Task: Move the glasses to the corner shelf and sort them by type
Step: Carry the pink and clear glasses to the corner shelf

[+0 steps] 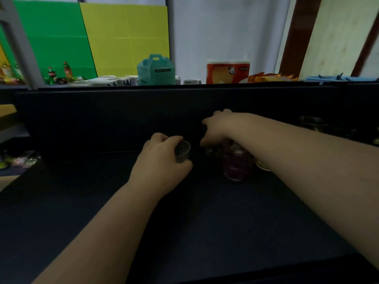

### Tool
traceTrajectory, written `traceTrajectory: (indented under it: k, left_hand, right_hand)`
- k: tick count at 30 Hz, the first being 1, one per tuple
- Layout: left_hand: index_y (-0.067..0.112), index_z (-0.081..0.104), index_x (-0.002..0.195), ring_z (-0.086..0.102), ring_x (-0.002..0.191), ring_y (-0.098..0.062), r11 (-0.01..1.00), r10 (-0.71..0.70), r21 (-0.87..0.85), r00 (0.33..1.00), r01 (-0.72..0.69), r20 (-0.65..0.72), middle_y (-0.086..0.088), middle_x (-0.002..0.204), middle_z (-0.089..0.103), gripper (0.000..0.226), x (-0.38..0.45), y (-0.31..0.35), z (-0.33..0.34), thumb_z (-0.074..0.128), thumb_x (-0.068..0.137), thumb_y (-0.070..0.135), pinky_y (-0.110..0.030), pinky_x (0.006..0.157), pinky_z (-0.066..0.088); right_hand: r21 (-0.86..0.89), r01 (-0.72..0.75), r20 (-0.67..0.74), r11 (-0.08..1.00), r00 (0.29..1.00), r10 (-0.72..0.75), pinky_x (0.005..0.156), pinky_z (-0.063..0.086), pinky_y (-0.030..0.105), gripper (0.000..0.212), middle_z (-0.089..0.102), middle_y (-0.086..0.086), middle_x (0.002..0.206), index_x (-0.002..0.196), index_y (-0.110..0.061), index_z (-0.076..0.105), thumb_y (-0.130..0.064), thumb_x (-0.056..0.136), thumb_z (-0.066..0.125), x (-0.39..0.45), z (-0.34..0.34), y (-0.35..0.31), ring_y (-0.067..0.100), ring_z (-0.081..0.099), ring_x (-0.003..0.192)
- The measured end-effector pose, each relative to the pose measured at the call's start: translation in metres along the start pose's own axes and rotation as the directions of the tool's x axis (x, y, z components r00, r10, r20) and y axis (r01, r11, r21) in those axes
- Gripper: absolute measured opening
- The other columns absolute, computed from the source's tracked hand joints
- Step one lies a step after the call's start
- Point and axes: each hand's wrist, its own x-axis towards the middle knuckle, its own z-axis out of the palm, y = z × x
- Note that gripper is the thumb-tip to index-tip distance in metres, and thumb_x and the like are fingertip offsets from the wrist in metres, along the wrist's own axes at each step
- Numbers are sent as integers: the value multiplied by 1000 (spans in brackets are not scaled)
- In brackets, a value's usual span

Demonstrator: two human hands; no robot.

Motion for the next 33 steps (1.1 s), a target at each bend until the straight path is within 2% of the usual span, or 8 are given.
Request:
traceTrajectory:
  k: [5,10,14,18,22,26,31,33]
  left_hand:
    - [34,42,144,44,116,-15,1000,-6,-2,1000,6,-4,4,131,41,69,1,-2,-3,68,81,44,-28,88,41]
    - [35,42,143,44,116,-16,1000,-20,4,1000,20,-14,4,133,39,70,2,-2,-6,69,79,45,-29,87,41]
    - [34,44,142,47,113,-17,994,-76,-80,997,73,-32,2,131,39,69,0,4,-17,68,79,46,-35,94,45]
    - [33,47,140,48,108,-21,998,-4,-65,997,-1,-78,1,123,39,68,-6,22,-32,65,77,48,-35,88,47]
    - [35,50,136,49,108,-21,995,82,-48,987,-89,-135,4,117,39,68,-17,55,-41,61,71,52,-32,85,42]
    - [35,51,136,48,105,-15,979,176,-76,975,-187,-136,6,118,40,67,-37,106,-32,61,71,50,-27,83,40]
    - [39,49,135,46,105,-9,944,253,-201,965,-262,-70,12,117,38,60,-60,183,8,63,78,46,-12,74,34]
    - [41,47,135,44,106,-6,926,276,-256,960,-278,-44,14,118,37,57,-67,217,28,63,81,45,-11,74,33]
  right_hand:
    - [187,45,5,981,999,-47,91,49,35,81,45,10,145,155,-21,30,-50,89,66,3,1,-3,28,53,121]
    - [344,74,-83,936,995,-48,86,54,35,75,57,4,131,143,-23,47,-54,80,73,3,2,-5,23,59,106]
    - [462,151,-293,874,956,-11,82,48,32,80,56,4,136,144,-24,47,-62,78,70,-16,-9,4,24,58,114]
    - [507,220,-469,833,881,53,81,53,35,72,62,-2,117,128,-27,59,-70,72,67,-52,-27,29,20,60,101]
    - [500,236,-575,833,810,116,89,50,36,72,61,1,124,127,-26,60,-73,73,63,-91,-32,69,22,58,108]
    - [568,253,-604,784,774,188,80,48,32,77,61,0,126,132,-31,58,-77,70,60,-132,-2,121,19,59,107]
    - [638,201,-591,743,746,306,91,49,36,82,52,-2,123,138,-36,52,-79,68,63,-197,70,194,16,54,109]
    - [674,168,-581,720,722,376,91,48,34,81,49,-4,118,138,-38,51,-78,69,64,-223,102,227,15,53,109]
